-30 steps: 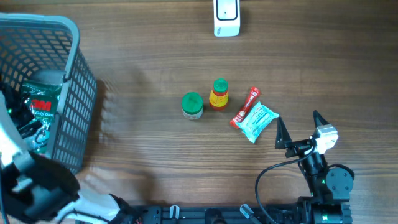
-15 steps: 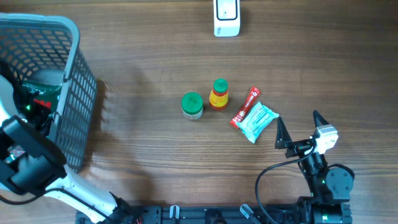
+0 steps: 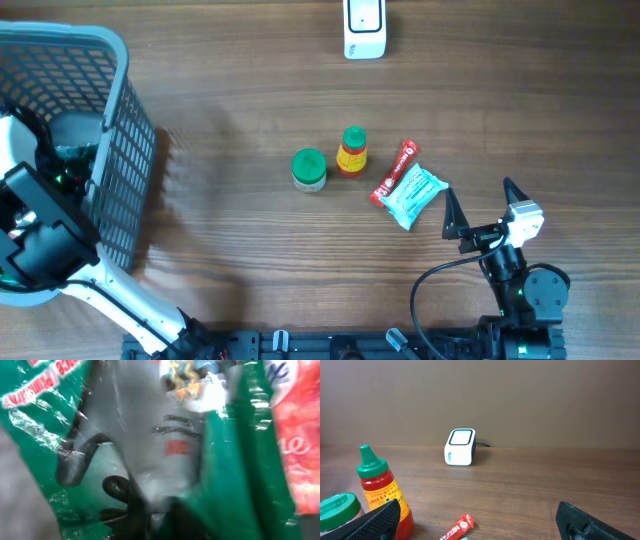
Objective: Scan the item barcode
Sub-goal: 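Reach the left gripper into the basket and grasp the green 3M glove pack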
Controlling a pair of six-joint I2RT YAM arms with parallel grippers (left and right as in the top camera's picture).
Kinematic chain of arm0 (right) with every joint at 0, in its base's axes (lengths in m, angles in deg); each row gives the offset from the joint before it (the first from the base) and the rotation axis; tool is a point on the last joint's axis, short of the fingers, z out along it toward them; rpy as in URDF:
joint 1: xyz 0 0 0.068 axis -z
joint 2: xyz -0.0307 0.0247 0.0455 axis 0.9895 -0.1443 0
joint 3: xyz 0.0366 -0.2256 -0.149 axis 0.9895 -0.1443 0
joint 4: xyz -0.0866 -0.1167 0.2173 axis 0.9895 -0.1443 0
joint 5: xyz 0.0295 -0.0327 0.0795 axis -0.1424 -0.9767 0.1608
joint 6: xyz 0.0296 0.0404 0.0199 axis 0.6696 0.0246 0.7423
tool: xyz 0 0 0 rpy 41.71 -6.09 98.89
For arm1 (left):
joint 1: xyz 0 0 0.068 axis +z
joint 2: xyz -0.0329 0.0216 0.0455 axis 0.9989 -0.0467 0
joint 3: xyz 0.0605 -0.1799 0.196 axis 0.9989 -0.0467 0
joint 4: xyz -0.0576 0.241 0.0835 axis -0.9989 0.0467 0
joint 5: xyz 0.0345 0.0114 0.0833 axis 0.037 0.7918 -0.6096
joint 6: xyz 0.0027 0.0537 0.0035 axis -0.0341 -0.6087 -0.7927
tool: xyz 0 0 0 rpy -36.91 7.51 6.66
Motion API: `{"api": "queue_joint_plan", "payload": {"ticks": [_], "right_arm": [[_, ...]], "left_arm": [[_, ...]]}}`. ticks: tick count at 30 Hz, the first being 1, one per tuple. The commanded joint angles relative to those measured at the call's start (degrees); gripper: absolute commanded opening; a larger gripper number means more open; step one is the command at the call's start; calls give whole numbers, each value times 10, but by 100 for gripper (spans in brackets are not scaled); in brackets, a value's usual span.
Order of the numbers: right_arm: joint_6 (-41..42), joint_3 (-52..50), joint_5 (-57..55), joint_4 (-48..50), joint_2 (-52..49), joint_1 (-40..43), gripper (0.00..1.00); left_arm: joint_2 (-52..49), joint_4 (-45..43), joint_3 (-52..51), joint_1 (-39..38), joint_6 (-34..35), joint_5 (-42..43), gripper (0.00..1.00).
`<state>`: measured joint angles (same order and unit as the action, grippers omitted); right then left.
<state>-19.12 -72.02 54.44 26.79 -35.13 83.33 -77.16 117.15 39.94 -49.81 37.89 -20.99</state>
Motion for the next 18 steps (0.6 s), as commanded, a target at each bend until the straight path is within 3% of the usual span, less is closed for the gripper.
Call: {"api": "queue_joint_plan", "payload": {"ticks": [1, 4, 8, 18], "right_arm": [[7, -1, -8, 2, 2, -3, 100], [7, -1, -8, 2, 2, -3, 99], [7, -1, -8, 2, 2, -3, 100], [8, -1, -8, 2, 2, -3, 100]], "left_arm": [[-73, -10, -76, 6, 11, 84, 4], [-62, 1, -75, 6, 7, 119, 4], [-10, 12, -48, 6, -61, 132, 4], [242, 42, -5, 6, -93, 131, 4]]}}
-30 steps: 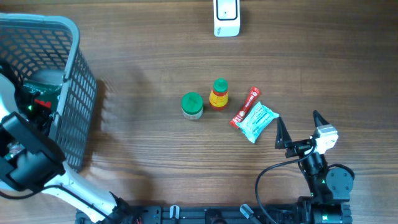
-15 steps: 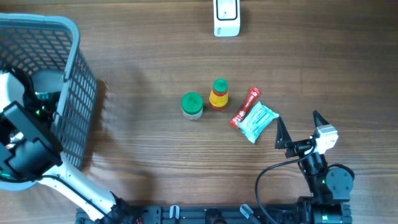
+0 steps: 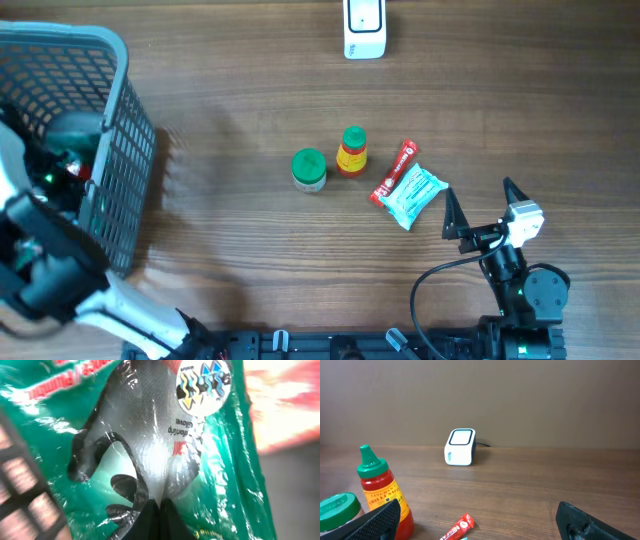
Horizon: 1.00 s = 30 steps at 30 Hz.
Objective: Scan the item barcode
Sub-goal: 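Reach the left gripper into the basket and grasp the green 3M glove pack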
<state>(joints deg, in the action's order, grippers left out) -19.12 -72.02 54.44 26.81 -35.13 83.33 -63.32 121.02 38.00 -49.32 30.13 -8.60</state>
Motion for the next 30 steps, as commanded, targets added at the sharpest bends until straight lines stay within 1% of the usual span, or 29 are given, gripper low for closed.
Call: {"api": "queue_joint_plan", "payload": {"ticks": [1, 4, 10, 13, 14, 16, 18, 20, 25, 30], "right_arm": [[7, -1, -8, 1, 2, -3, 100], [7, -1, -8, 1, 2, -3, 100], [7, -1, -8, 1, 2, -3, 100], [7, -1, -8, 1, 2, -3, 100], [7, -1, -8, 1, 2, -3, 100], [7, -1, -8, 1, 2, -3, 100], [7, -1, -8, 1, 2, -3, 100], [7, -1, -8, 1, 2, -3, 100], [7, -1, -8, 1, 2, -3, 100], [7, -1, -8, 1, 2, -3, 100]], "left_arm": [[125, 2, 14, 1, -20, 7, 4], [213, -9, 14, 1, -61, 7, 4], [345, -37, 14, 1, -111, 8, 4], [412, -82, 14, -6, -182, 8, 4], [437, -107, 14, -17, -222, 8, 4], [464, -140, 14, -45, -275, 9, 4], [489, -172, 14, -92, -338, 10, 4], [502, -185, 14, -147, -372, 10, 4], [496, -189, 14, -300, -407, 7, 4], [432, -191, 14, -457, -454, 2, 4]]}}
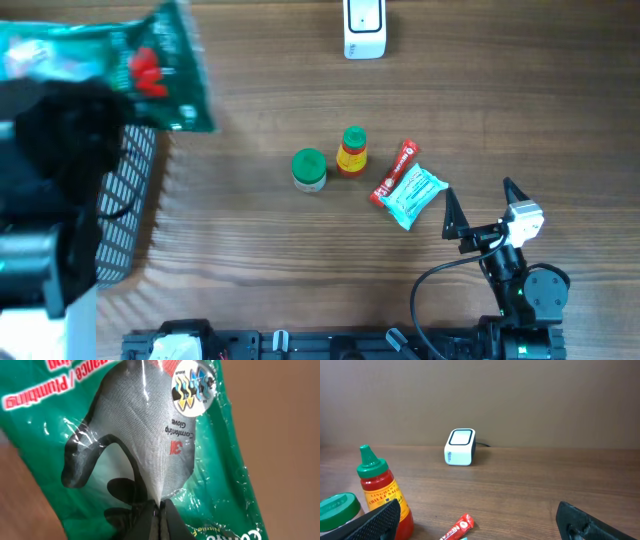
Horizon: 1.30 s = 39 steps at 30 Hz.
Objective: Scan the item barcode
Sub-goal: 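Reach the left gripper into the basket and grasp the green 3M glove pack, then carry the glove pack out and drop it on the table below the items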
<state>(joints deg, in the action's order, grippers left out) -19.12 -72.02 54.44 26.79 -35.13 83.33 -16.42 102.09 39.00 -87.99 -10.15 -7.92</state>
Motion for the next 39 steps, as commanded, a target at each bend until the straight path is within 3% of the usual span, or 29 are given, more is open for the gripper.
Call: {"api": "queue_joint_plan", "payload": {"ticks": [1, 5, 11, 15, 18, 27, 32, 35, 39], "right_arm": [[7, -1, -8, 2, 2, -3, 100], [7, -1, -8, 2, 2, -3, 100], [8, -1, -8, 2, 2, -3, 100], [7, -1, -8, 2, 2, -3, 100], [8, -1, -8, 2, 2, -3, 100], [7, -1, -8, 2, 2, -3, 100], [7, -1, -8, 2, 2, -3, 100], [8, -1, -8, 2, 2, -3, 100], [7, -1, -8, 2, 2, -3, 100]], "left_arm": [[-52, -2, 4, -101, -63, -10, 4], [-109, 4, 4, -225, -91, -78, 4], [-174, 51, 4, -372, -70, -135, 4], [-215, 107, 4, -423, 69, -135, 4], [-272, 149, 4, -468, 216, -126, 4], [-403, 192, 4, -547, 569, -82, 4], [-441, 146, 4, -547, 571, -57, 4], [-454, 139, 3, -547, 571, -57, 12], [-473, 114, 3, -547, 571, -57, 13]]}}
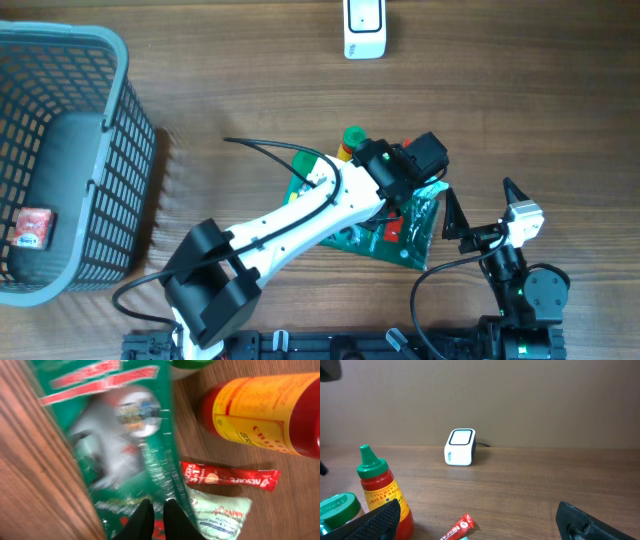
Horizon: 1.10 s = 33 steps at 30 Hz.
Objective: Scan the item barcode
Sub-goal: 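Carry the glove pack out and drop it on the table below the items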
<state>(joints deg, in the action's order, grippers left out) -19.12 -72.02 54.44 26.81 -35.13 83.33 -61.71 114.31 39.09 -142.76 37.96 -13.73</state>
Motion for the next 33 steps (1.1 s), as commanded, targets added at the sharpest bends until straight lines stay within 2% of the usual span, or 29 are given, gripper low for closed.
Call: {"api": "queue_joint_plan", "payload": {"ticks": [1, 4, 5, 6, 7, 8, 9, 13, 15, 20, 24, 26, 29, 31, 32, 33], "right_arm": [[7, -1, -8, 1, 2, -3, 100], [7, -1, -8, 1, 2, -3, 100], [8, -1, -8, 1, 2, -3, 100], [7, -1, -8, 1, 2, -3, 100], [7, -1, -8, 1, 2, -3, 100], [7, -1, -8, 1, 2, -3, 100], [7, -1, -8, 1, 2, -3, 100], [7, -1, -8, 1, 2, -3, 100], [7, -1, -8, 1, 2, -3, 100], [7, -1, -8, 1, 2, -3, 100], [7, -1, -8, 1, 2, -3, 100], [7, -1, -8, 1, 2, -3, 100], [7, -1, -8, 1, 2, -3, 99], [7, -1, -8, 1, 2, -3, 100], [7, -1, -8, 1, 2, -3, 100], [7, -1, -8, 1, 2, -3, 100]], "left_arm": [[-22, -9, 3, 1, 90, 2, 14], [-21, -6, 3, 0, 76, 19, 18], [-20, -6, 3, 0, 59, 24, 23], [-18, -5, 3, 0, 37, 34, 50], [-17, -2, 3, 0, 23, 41, 84], [-14, 6, 3, 1, 16, 46, 96], [-10, 10, 3, 1, 8, 51, 100], [18, 21, 3, 1, -62, 54, 100], [50, 28, 3, 1, -99, 17, 100], [141, 71, 3, 3, -123, -161, 100], [238, 127, 3, 27, -123, -392, 100], [281, 129, 3, 59, -123, -484, 100], [332, 123, 3, 130, -123, -554, 100], [359, 113, 3, 200, -123, -556, 100], [380, 97, 3, 286, -128, -554, 100], [386, 83, 3, 322, -142, -554, 100]]}}
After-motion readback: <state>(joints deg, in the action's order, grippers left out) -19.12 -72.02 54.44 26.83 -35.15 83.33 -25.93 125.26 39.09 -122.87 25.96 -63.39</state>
